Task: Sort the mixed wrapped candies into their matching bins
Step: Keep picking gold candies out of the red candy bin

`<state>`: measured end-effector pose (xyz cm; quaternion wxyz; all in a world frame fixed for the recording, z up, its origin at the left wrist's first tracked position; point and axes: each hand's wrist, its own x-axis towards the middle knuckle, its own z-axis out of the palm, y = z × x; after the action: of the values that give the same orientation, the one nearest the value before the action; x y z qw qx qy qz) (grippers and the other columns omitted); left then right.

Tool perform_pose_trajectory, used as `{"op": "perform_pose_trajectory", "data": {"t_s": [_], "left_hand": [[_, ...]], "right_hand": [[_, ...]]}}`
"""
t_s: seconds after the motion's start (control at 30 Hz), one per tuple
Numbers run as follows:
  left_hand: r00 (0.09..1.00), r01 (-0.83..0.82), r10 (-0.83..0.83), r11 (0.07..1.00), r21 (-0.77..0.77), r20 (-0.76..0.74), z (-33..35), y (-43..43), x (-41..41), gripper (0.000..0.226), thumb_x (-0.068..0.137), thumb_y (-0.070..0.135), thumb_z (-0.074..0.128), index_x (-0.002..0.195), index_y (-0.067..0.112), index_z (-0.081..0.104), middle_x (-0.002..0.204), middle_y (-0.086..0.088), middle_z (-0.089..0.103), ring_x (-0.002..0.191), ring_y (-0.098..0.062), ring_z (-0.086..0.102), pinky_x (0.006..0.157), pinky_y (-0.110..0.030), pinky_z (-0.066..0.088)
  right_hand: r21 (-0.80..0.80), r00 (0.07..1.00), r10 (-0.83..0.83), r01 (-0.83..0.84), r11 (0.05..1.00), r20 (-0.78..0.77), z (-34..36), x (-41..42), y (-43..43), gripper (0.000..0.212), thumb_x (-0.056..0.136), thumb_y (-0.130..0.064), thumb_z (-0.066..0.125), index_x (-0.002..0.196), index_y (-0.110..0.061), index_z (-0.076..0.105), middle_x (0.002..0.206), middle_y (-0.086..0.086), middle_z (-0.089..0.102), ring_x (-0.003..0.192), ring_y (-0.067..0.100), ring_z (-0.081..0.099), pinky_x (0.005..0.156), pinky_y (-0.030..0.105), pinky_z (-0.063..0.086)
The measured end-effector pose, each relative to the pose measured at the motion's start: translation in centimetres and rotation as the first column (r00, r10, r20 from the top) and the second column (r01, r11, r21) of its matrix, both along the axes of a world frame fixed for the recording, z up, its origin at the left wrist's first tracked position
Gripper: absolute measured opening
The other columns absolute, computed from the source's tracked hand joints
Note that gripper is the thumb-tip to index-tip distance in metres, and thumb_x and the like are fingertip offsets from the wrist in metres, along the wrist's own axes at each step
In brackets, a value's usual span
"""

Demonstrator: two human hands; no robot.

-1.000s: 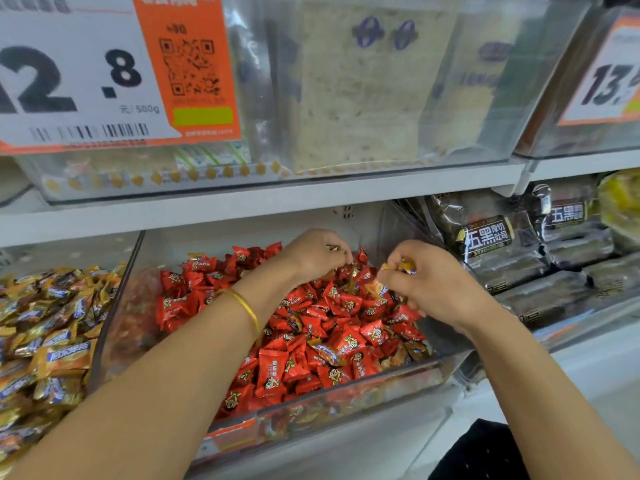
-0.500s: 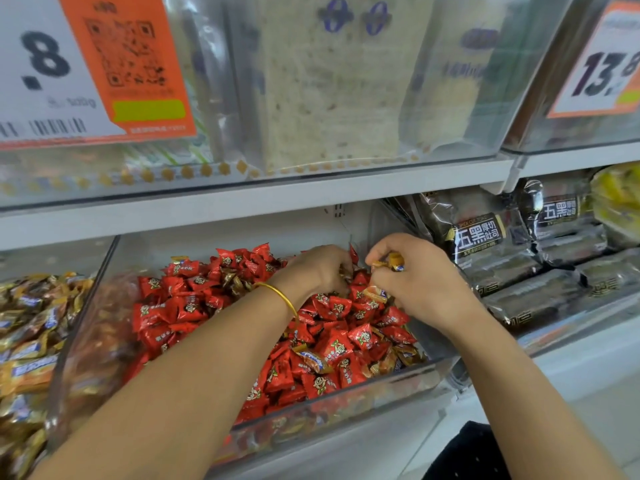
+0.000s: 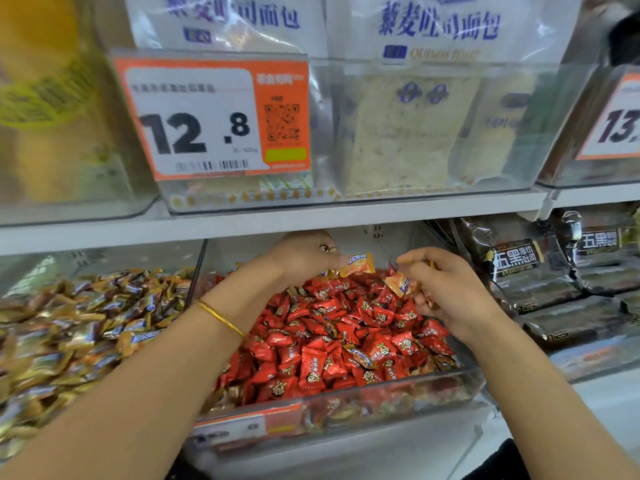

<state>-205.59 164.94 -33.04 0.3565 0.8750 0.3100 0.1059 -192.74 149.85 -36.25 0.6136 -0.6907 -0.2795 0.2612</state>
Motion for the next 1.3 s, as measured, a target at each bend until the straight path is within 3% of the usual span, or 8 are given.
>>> {"op": "perform_pose_trajectory", "data": {"t_s": [0.2,0.47,0.53,0.6,0.73,1.0,1.17,1.3], "left_hand": [[0.998,-0.062,0.064,0.994,-0.090,0.017,2.5,-1.4,-11.4,0.018,0.088,0.038,0.060,0.096,0.022,0.063,0.075,0.000,0.046,0.058,-0.010,0.042,0.047,-0.014,0.037],[0.837,-0.491,0.512,0.858,-0.149,0.192,0.1,3.2,-23.8,0.007,0.088,0.026,0.063,0.090,0.019,0.061,0.072,-0.006,0.056,0.052,-0.013,0.049,0.049,-0.023,0.040],[0.801,-0.505,0.543,0.839,-0.201,0.251,-0.7,4.3,-24.1,0.030,0.093,0.032,0.055,0.120,0.020,0.054,0.110,-0.007,0.062,0.087,-0.021,0.063,0.081,-0.033,0.050],[0.779,-0.457,0.566,0.808,-0.371,0.271,-0.8,4.3,-24.3,0.054,0.096,0.040,0.043,0.145,0.023,0.028,0.140,0.002,0.042,0.128,-0.023,0.044,0.107,-0.035,0.030],[0.736,-0.374,0.550,0.817,-0.439,0.395,-0.8,3.9,-24.9,0.055,0.095,0.040,0.040,0.147,0.025,0.028,0.152,0.001,0.030,0.140,-0.019,0.028,0.116,-0.039,0.016],[0.922,-0.023,0.043,0.998,-0.057,0.384,0.3,-2.1,-15.0,0.030,0.096,0.008,0.045,0.118,0.024,0.059,0.118,0.011,0.058,0.109,0.003,0.051,0.084,0.000,0.037],[0.972,0.196,-0.212,0.968,0.154,0.097,-1.5,-4.5,-3.4,0.031,0.095,0.008,0.045,0.123,0.014,0.059,0.131,-0.005,0.055,0.114,-0.020,0.055,0.091,-0.023,0.041],[0.918,0.389,-0.340,0.871,0.300,-0.202,-4.3,-5.1,4.1,0.034,0.094,0.011,0.045,0.126,0.006,0.055,0.135,-0.012,0.049,0.126,-0.028,0.044,0.103,-0.031,0.036]], "right_hand": [[0.099,0.934,0.321,-0.309,0.946,-0.155,1.8,-8.0,2.9,0.007,0.090,-0.006,0.058,0.089,-0.011,0.064,0.086,0.014,0.046,0.040,0.010,0.036,0.036,0.017,0.029],[-0.124,0.804,0.564,-0.550,0.826,0.190,4.7,-21.1,10.9,0.018,0.093,-0.015,0.056,0.104,-0.005,0.063,0.066,0.005,0.051,0.043,0.012,0.044,0.037,0.016,0.034],[-0.238,0.761,0.604,-0.557,0.796,0.237,5.4,-23.2,12.8,0.038,0.097,-0.032,0.049,0.125,-0.008,0.056,0.106,0.009,0.062,0.077,0.019,0.060,0.061,0.023,0.049],[-0.333,0.759,0.615,-0.536,0.776,0.213,5.7,-23.6,13.9,0.057,0.097,-0.047,0.039,0.144,-0.016,0.035,0.147,0.003,0.038,0.127,0.023,0.045,0.099,0.036,0.043],[-0.199,0.803,0.587,-0.562,0.803,0.101,5.5,-21.4,12.4,0.050,0.100,-0.032,0.042,0.145,-0.014,0.032,0.151,0.004,0.032,0.128,0.023,0.043,0.100,0.036,0.045],[-0.132,0.933,0.309,-0.288,0.948,0.186,4.2,-8.2,2.0,0.025,0.097,0.003,0.041,0.093,-0.011,0.061,0.106,0.014,0.060,0.086,0.025,0.065,0.071,0.033,0.057],[-0.285,0.964,0.116,-0.045,0.958,0.237,2.9,-1.3,-2.3,0.027,0.095,0.011,0.031,0.104,0.003,0.055,0.101,0.020,0.050,0.088,0.033,0.052,0.089,0.054,0.046],[-0.453,0.900,0.178,0.024,0.891,0.398,0.5,1.0,-2.4,0.043,0.088,0.017,0.033,0.127,0.004,0.049,0.104,0.016,0.051,0.099,0.038,0.056,0.087,0.043,0.046]]}}
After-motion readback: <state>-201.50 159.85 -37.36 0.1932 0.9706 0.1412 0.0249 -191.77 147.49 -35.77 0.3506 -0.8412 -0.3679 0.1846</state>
